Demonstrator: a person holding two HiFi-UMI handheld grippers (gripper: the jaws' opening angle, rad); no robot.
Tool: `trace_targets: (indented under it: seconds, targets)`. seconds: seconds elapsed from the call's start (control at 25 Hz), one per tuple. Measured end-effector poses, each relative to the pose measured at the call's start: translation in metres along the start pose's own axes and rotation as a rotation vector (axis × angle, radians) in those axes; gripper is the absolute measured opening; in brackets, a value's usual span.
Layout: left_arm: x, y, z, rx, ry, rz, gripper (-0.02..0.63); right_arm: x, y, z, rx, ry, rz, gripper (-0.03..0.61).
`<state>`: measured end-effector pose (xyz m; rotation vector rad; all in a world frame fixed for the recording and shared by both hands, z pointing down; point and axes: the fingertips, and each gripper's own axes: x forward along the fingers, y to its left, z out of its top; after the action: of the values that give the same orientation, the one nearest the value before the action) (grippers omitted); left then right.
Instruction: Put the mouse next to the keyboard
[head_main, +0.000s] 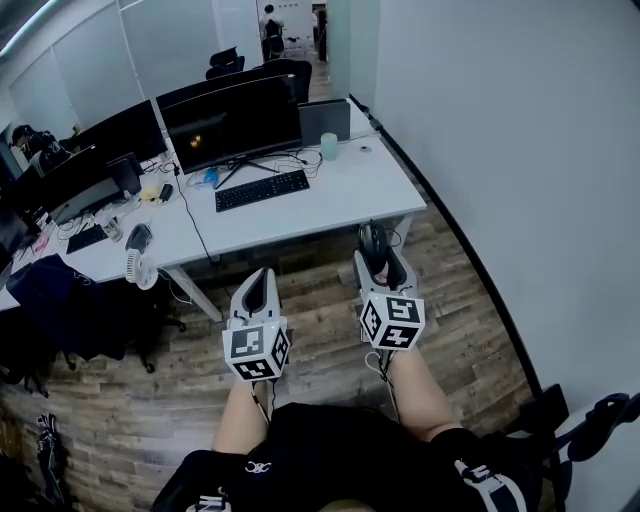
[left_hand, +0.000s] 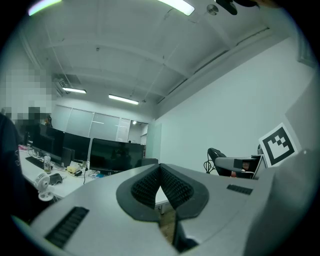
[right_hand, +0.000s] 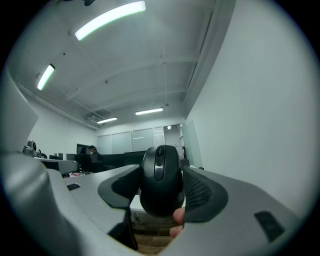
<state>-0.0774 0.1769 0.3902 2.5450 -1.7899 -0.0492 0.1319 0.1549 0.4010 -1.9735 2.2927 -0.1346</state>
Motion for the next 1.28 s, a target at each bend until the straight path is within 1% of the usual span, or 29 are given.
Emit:
trace_targets:
  seconds: [0.24,0.36,0.68,0.84,1.0,1.12,1.28]
  targets:
    - [0.022,-0.01,-0.003,-0.007,0.008,-0.006,0.012,0.015,-0.019,0.003,0.006,0.004,-0.002,0.282]
    - [0.037,-0.01,-0.007,-0.006,0.011,-0.009,0.012,0.029,-0.027,-0.002,0.012,0.016,-0.006,0.282]
    - [0.101,0.011,-0.022,-0.002,0.013,-0.025,0.012,0.092,-0.04,-0.021,-0.011,0.033,-0.047,0.282]
    - [0.149,0.03,-0.028,-0.008,0.013,-0.031,0.012,0.141,-0.05,-0.026,-0.04,0.034,-0.072,0.281]
    - [0.21,0.06,-0.037,-0.015,0.032,-0.045,0.012,0.206,-0.051,-0.037,-0.049,0.053,-0.078,0.281]
    - [0.262,0.083,-0.038,-0.017,0.043,-0.062,0.012,0.262,-0.055,-0.042,-0.042,0.067,-0.088,0.282]
    - [0.335,0.115,-0.027,-0.009,0.047,-0.089,0.012,0.346,-0.052,-0.033,-0.044,0.065,-0.095,0.281]
